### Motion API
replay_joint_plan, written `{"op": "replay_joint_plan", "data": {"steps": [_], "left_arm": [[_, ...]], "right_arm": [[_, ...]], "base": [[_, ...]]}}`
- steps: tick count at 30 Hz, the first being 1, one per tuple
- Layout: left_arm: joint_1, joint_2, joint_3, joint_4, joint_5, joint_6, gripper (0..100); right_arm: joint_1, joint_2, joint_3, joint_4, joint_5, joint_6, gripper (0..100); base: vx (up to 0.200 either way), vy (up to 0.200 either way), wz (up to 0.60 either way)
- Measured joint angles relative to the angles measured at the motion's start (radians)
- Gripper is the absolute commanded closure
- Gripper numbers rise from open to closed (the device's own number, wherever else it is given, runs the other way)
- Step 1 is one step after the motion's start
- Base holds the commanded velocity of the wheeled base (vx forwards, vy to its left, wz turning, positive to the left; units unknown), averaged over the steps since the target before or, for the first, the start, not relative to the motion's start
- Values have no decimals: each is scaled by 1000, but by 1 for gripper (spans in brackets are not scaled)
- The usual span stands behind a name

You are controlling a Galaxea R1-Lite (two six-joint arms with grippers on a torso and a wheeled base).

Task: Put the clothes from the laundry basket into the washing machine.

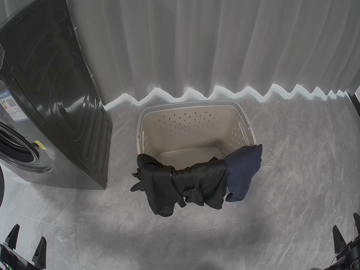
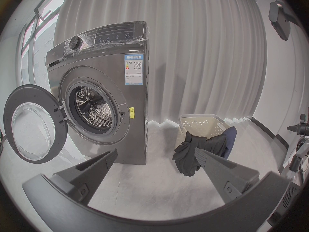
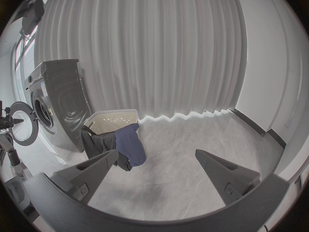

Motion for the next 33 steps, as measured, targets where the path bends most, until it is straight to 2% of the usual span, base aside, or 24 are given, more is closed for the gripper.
{"op": "replay_joint_plan", "data": {"steps": [3,20,27,33], "left_arm": [[0,0,0,0,0,0,0],[0,0,0,0,6,0,0],[0,0,0,0,5,0,0],[0,0,0,0,5,0,0]], "right_arm": [[0,0,0,0,0,0,0],[-1,0,-3,-22,-12,12,0],[5,33,-101,-47,2,20,0],[26,204,-128,-80,27,64,0]], "base": [[0,-200,0],[0,0,0],[0,0,0],[0,0,0]]}}
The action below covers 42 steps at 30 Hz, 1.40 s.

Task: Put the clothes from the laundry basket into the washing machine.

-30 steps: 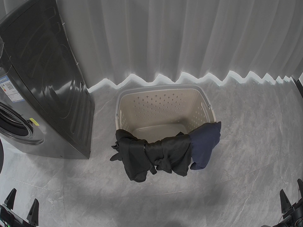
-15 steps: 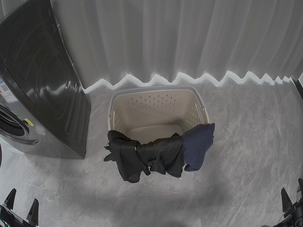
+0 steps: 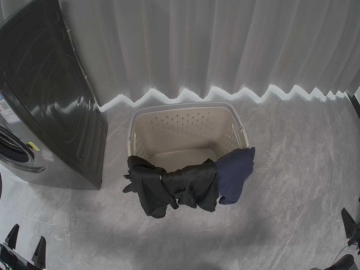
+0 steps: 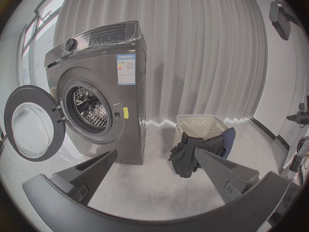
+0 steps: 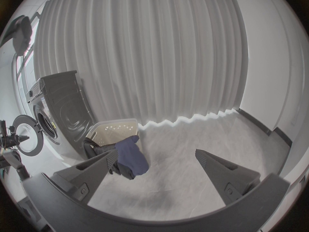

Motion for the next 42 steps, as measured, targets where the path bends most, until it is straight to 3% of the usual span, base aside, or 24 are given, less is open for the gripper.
{"op": "replay_joint_plan", "data": {"steps": [14,21,28,42], "left_arm": [[0,0,0,0,0,0,0],[0,0,0,0,0,0,0],[0,0,0,0,0,0,0],[0,0,0,0,0,0,0]], "right_arm": [[64,654,-13,-364,45,90,0],[140,967,-29,-550,54,133,0],[197,1143,-64,-586,57,152,0],[303,1282,-114,-605,33,160,0]], "base": [[0,0,0],[0,0,0],[29,0,0],[29,0,0]]}}
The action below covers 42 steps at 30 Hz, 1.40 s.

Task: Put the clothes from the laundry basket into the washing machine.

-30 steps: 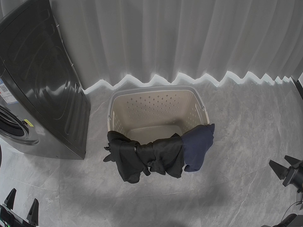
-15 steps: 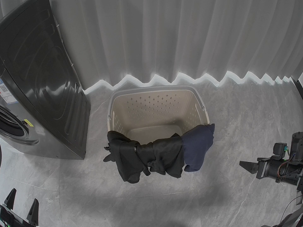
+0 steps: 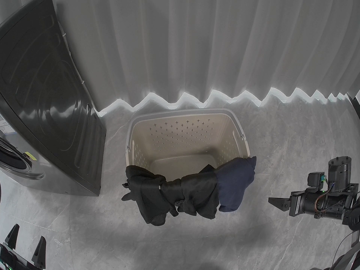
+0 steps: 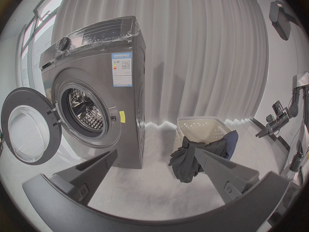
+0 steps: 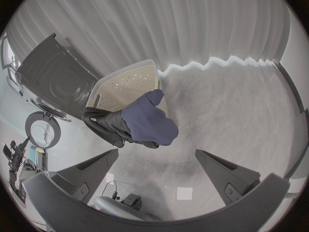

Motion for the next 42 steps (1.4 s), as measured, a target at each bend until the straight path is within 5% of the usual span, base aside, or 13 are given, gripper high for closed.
{"op": "replay_joint_plan", "data": {"steps": [23,42], "left_arm": [[0,0,0,0,0,0,0],[0,0,0,0,0,0,0]], "right_arm": [[129,427,-64,-477,-61,48,0],[140,619,-193,-504,-64,51,0]], "base": [[0,0,0],[0,0,0]]}}
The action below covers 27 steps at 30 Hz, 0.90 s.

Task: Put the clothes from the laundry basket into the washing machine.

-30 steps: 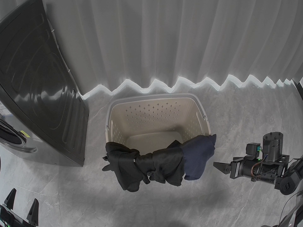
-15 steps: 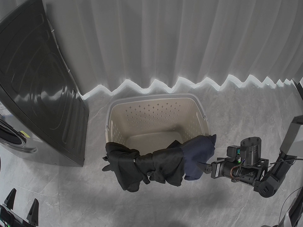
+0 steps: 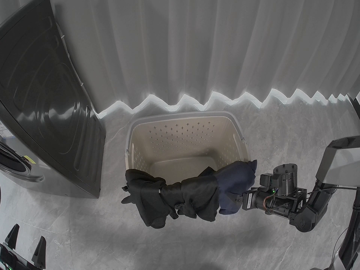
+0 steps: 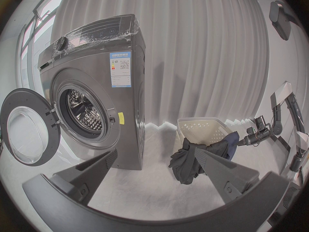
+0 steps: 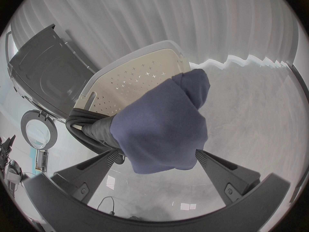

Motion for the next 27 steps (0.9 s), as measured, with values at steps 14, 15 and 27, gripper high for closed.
{"op": "replay_joint_plan", "data": {"steps": [14,15,27], "left_arm": [[0,0,0,0,0,0,0],[0,0,0,0,0,0,0],[1,0,0,0,0,0,0]], "right_arm": [[-3,70,-18,-91,3,3,100],[-1,71,-16,-91,3,9,100],[79,-34,86,-113,0,71,100]], "base": [[0,0,0],[0,0,0],[0,0,0]]}}
